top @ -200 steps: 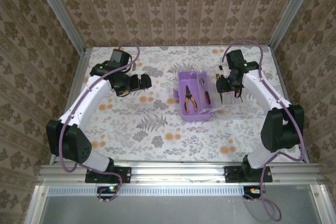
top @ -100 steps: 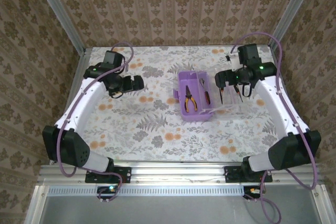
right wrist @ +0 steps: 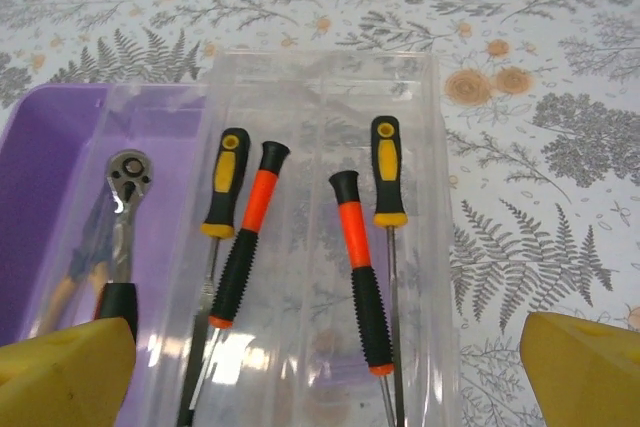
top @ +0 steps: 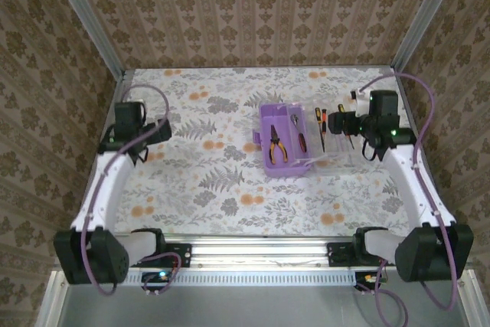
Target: Pack the tool kit
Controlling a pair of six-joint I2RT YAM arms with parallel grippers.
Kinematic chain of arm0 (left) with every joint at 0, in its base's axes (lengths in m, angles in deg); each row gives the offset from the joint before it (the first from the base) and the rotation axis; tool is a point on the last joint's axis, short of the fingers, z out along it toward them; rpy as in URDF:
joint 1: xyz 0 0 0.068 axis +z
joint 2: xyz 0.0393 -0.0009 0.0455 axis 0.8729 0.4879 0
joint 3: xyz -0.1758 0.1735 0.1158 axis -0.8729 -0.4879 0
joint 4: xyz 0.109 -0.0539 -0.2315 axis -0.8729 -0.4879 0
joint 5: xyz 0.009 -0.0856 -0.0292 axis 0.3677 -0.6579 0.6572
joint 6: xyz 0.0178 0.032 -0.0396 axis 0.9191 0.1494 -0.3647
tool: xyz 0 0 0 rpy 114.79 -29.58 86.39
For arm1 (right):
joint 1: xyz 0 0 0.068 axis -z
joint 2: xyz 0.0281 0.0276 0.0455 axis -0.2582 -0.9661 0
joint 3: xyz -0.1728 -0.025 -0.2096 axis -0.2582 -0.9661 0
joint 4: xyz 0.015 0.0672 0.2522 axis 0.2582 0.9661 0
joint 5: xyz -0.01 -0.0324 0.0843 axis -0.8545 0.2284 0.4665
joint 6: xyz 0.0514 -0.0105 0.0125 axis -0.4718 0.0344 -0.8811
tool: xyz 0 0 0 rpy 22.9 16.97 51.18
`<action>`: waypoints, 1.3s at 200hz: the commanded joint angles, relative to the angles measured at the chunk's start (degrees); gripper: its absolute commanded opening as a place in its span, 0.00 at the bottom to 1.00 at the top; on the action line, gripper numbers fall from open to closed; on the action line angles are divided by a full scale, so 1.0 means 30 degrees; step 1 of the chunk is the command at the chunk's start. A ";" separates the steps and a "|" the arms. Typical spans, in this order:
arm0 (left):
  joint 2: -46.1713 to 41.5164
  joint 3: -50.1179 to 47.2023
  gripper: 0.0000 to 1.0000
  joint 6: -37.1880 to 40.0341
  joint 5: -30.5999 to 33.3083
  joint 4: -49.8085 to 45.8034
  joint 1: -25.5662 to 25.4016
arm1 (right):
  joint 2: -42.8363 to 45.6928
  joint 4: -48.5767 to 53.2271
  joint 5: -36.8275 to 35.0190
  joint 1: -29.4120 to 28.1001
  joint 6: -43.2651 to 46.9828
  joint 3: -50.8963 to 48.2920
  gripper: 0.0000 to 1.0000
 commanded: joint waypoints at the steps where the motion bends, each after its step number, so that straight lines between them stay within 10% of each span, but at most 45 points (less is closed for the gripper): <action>1: -0.2584 -0.5485 1.00 0.3615 0.1834 1.1450 0.0051 | 0.1951 -0.7309 -0.1362 0.0219 -0.0455 -0.3658 1.00; 32: -0.4240 -1.2235 1.00 0.4359 0.4928 2.1046 0.0138 | 0.4091 -1.1723 -0.3053 0.0227 -0.0833 -0.8258 1.00; 74: -0.5599 -1.2199 1.00 0.3607 0.4145 1.7201 0.0133 | 0.6018 -1.1548 -0.4411 0.0227 -0.1098 -0.9101 1.00; 119: -0.4651 -0.6896 1.00 0.2657 0.2201 0.8134 0.0107 | 0.1662 -0.2466 -0.4287 0.0436 -0.1839 -0.1376 1.00; 189: -0.1110 0.0165 1.00 0.0834 0.0169 -0.2385 -0.0181 | -0.2365 0.4277 0.2694 0.6069 -0.6399 0.3617 1.00; 260: 0.4071 0.3348 1.00 -0.0351 -0.2203 -0.4727 -0.3644 | -0.4784 0.2805 0.6117 0.8197 -0.9378 0.1925 1.00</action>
